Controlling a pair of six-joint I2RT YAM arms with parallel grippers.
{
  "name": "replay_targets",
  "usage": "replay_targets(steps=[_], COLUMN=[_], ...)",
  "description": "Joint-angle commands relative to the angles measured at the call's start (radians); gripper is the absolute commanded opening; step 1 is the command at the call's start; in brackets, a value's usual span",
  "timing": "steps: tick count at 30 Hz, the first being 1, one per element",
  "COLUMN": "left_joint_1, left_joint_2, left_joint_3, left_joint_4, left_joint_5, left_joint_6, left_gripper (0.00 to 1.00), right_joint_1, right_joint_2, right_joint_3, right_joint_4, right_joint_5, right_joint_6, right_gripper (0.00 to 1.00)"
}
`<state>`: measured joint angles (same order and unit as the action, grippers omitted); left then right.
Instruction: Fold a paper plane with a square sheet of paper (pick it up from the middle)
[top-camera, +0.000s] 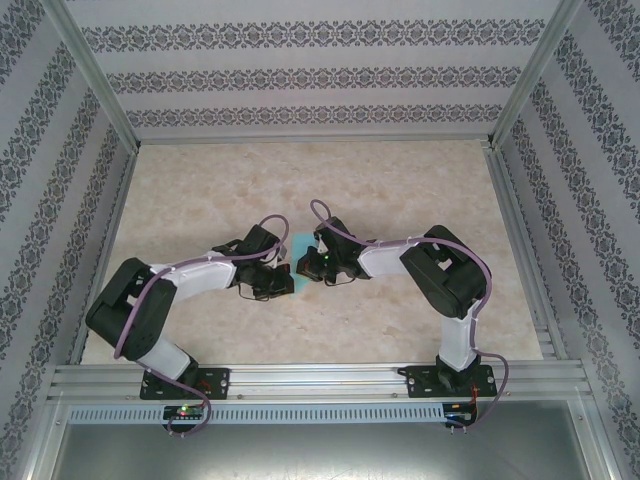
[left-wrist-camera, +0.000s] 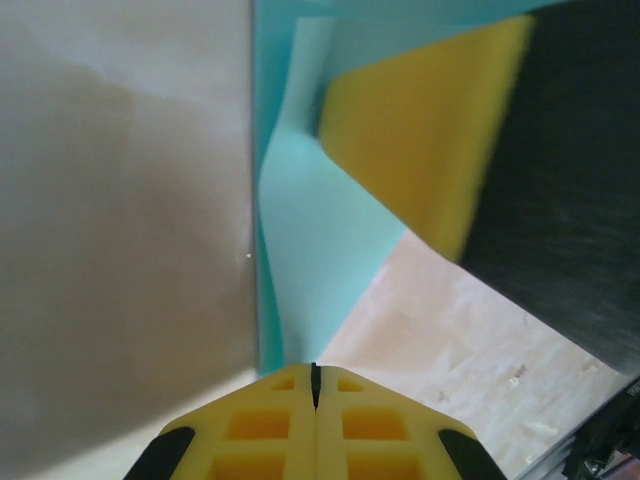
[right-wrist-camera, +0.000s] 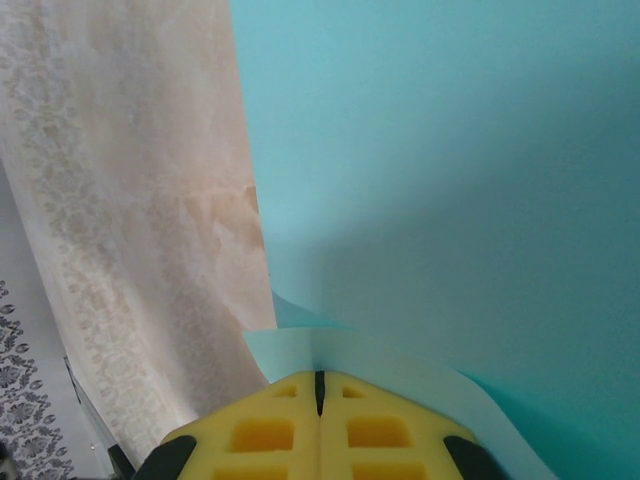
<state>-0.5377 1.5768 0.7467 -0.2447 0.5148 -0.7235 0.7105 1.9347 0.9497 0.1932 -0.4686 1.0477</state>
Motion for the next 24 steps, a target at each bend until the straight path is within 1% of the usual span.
replay_targets(steps=[1, 9, 13, 20, 24], left_joint_1=[-0.016, -0.016, -0.016, -0.016, -0.016], left_joint_2=[0.035, 0.034, 0.061, 0.091, 0.1], left_joint_3=[0.028, 0.03, 0.036, 0.035, 0.024], left_joint_4=[0.045, 0.084, 0.09, 0.021, -0.021], left_joint_5=[-0.008, -0.027, -0.031, -0.079, -0.096], left_joint_6=[-0.02, -0.027, -0.027, -0.015, -0.011], left_gripper=[0.0, 0.0, 0.0, 0.0, 0.0], right_joint_1=[-0.005, -0.004, -0.004, -0.016, -0.036], right_joint_2=[0.066, 0.066, 0.067, 0.045, -0.005], right_joint_3=[-0.027, -0.027, -0.025, -0.035, -0.036], right_joint_4=[-0.102, -0.095, -0.094, -0.056, 0.001], right_joint_5=[0.051, 0.044, 0.041, 0.022, -0.016], right_joint_6=[0.004, 0.006, 0.009, -0.001, -0.055], right_gripper=[0.01, 0.01, 0.01, 0.01, 0.03])
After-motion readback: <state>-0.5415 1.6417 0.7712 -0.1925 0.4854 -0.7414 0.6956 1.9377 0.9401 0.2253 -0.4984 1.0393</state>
